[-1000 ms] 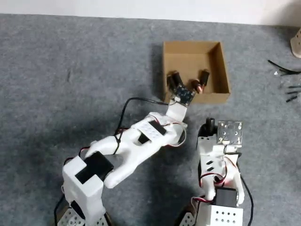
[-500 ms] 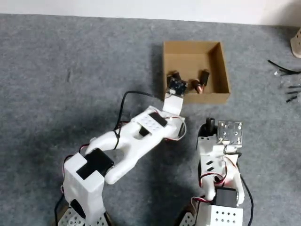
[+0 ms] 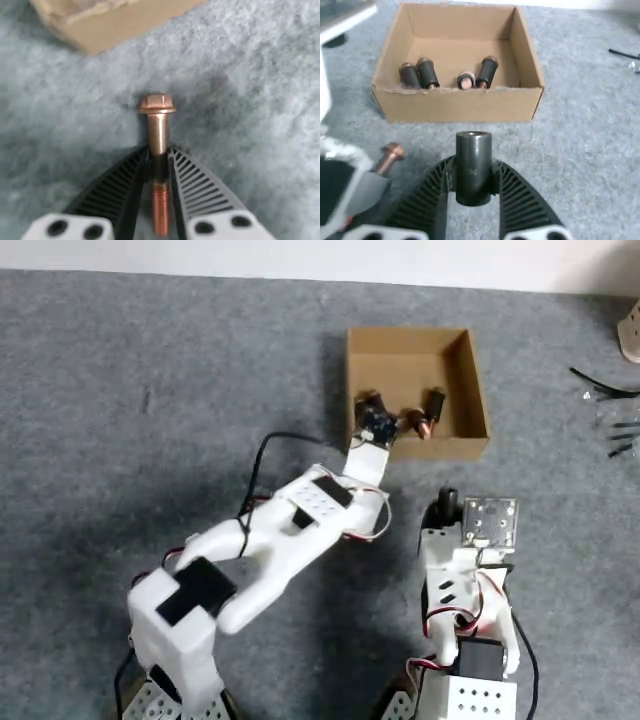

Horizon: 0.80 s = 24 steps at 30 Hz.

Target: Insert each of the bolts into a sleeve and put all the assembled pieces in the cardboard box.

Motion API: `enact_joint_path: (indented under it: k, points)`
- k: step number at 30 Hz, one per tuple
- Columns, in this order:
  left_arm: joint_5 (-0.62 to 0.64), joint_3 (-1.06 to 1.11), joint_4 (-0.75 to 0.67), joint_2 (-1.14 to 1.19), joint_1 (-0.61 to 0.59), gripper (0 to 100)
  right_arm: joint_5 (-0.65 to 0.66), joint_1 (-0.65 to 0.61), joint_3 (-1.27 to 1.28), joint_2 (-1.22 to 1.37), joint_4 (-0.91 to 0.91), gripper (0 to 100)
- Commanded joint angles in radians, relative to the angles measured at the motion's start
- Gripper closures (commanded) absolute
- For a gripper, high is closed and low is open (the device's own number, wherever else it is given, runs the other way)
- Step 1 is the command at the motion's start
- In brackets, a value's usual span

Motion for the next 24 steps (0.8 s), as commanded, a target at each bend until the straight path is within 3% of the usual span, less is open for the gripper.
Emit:
enact_joint_path:
  k: [1,8,14,20,24]
  points:
    - [-0.008,0.082,0.005,-0.237,-0.05,100,0.002,-0.012,0.016,-0.012,-0.041,99.4]
    - [-0.011,0.395,-0.278,-0.664,-0.12,100,0.091,-0.196,0.019,-0.012,-0.041,99.4]
    - [-0.153,0.65,-0.516,-0.981,-0.054,100,0.091,-0.277,0.039,-0.012,-0.153,99.4]
    - [-0.16,0.874,-0.93,-1.221,-0.022,100,0.091,-0.28,0.105,-0.012,-0.346,99.4]
    - [-0.158,0.966,-1.117,-1.313,0.021,100,0.097,-0.337,0.122,-0.01,-0.36,99.4]
